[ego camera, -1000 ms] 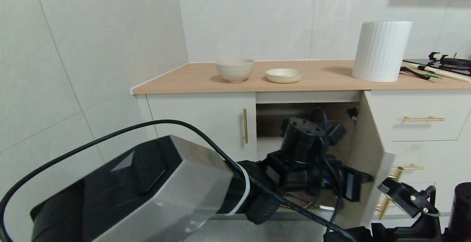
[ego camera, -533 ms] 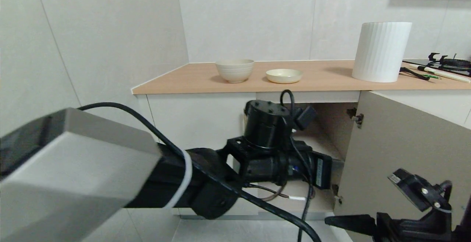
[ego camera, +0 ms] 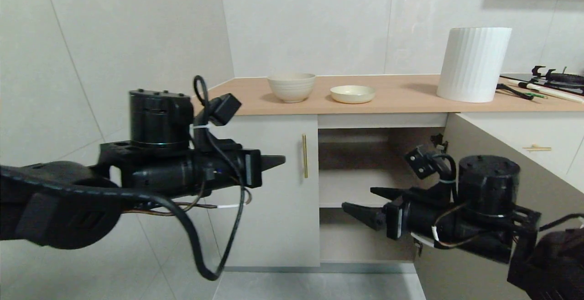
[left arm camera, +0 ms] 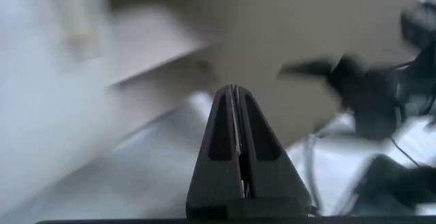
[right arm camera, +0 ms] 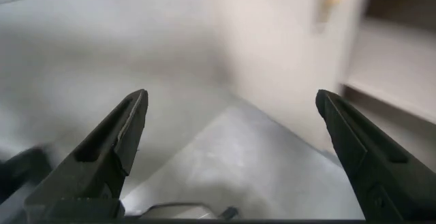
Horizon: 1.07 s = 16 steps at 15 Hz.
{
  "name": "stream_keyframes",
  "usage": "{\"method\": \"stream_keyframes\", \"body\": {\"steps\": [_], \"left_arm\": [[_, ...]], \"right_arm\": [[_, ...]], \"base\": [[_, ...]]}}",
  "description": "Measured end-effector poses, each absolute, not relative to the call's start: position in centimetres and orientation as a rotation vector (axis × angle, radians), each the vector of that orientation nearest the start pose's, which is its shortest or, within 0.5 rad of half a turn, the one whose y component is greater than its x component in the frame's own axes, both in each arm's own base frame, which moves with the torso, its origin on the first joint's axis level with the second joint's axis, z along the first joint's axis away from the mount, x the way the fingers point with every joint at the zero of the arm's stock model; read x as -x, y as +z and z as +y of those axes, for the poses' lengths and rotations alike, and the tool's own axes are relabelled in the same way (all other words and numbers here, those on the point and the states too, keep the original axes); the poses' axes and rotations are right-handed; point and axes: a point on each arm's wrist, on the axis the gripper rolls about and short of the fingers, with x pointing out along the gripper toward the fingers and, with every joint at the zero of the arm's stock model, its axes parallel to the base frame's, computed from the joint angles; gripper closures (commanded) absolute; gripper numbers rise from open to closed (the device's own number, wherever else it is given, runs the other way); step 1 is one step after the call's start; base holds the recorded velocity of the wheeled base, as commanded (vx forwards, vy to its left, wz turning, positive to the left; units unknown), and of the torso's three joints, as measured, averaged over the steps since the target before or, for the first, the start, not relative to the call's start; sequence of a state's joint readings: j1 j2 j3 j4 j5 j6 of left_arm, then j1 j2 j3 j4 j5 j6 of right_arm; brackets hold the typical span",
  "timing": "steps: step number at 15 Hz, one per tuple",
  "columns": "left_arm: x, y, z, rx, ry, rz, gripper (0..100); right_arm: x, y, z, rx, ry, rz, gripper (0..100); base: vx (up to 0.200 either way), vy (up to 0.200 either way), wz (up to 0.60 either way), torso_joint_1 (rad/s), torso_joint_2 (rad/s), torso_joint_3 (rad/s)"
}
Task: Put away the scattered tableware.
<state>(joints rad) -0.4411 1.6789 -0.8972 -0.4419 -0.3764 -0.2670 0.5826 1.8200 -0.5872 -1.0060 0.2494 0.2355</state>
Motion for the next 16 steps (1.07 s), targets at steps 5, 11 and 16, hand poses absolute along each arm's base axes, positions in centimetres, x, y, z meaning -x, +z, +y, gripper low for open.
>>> {"method": "stream_keyframes", "body": {"steps": [5, 11, 16], "left_arm": [[-23.7, 20.4, -7.2, 0.268, -0.585, 0.393, 0], [-23.1, 22.9, -5.3, 0.275, -0.511, 0.224, 0], [-22.9, 22.7, -5.0, 0.273, -0.494, 0.227, 0]], "right_arm": [[-29.2, 18.5, 15.8, -0.058, 0.454, 0.273, 0], [-26.2, 21.9, 12.4, -0.018, 0.254, 0.317, 0], [-24.7, 24.0, 11.4, -0.003, 0.203, 0.350, 0]], "base": [[0.000, 0.000, 0.00, 0.000, 0.00, 0.000], [0.000, 0.000, 0.00, 0.000, 0.00, 0.000], [0.000, 0.000, 0.00, 0.000, 0.00, 0.000]]}}
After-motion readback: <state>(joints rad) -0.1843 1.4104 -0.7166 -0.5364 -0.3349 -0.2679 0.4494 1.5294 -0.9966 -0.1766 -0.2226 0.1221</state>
